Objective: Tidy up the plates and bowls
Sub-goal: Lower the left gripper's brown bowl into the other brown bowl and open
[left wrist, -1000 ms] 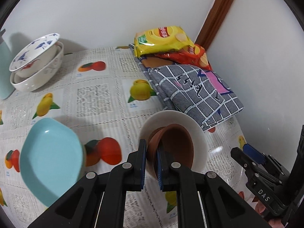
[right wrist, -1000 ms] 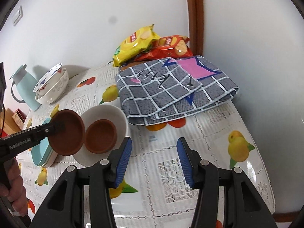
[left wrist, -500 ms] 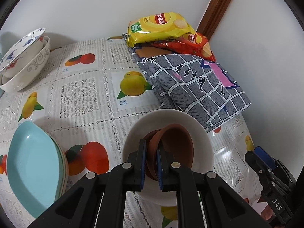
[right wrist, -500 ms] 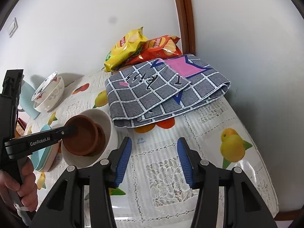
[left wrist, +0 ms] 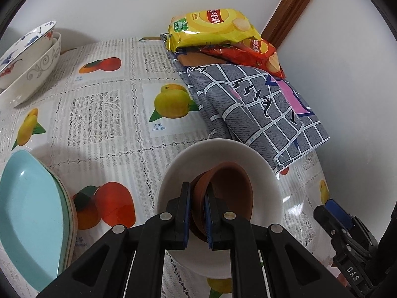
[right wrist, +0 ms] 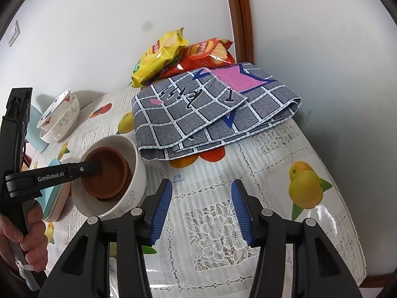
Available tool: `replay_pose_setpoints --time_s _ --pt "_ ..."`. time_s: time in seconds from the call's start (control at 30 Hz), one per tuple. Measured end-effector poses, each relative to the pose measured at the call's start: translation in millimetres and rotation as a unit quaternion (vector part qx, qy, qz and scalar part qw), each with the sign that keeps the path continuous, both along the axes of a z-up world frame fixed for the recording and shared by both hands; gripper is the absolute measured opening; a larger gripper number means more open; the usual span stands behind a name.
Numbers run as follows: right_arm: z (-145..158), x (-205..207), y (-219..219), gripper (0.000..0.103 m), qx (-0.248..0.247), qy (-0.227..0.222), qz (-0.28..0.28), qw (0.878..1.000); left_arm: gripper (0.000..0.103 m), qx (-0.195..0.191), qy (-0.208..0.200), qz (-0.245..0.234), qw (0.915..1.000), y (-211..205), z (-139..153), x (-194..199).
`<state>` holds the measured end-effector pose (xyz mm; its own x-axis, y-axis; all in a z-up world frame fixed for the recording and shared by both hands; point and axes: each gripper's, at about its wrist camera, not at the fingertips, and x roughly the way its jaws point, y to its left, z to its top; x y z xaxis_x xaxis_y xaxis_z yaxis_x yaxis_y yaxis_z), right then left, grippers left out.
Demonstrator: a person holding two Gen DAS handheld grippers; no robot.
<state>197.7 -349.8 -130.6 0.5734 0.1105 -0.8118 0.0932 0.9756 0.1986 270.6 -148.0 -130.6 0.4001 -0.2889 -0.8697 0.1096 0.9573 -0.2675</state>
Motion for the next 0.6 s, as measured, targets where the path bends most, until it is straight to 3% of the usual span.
replay_pose_setpoints --time_s 0.37,0.6 --pt "3.0 -1.5 2.5 0.049 -0.003 0.001 0.002 1.0 0.013 0.011 0.008 -0.015 0.9998 -0.3 0.6 -2.2" --pt "9.5 -3.6 9.8 0.049 -0.008 0.001 0.009 1.0 0.027 0.015 -0.012 -0.018 0.9997 3.0 16.5 -11.7"
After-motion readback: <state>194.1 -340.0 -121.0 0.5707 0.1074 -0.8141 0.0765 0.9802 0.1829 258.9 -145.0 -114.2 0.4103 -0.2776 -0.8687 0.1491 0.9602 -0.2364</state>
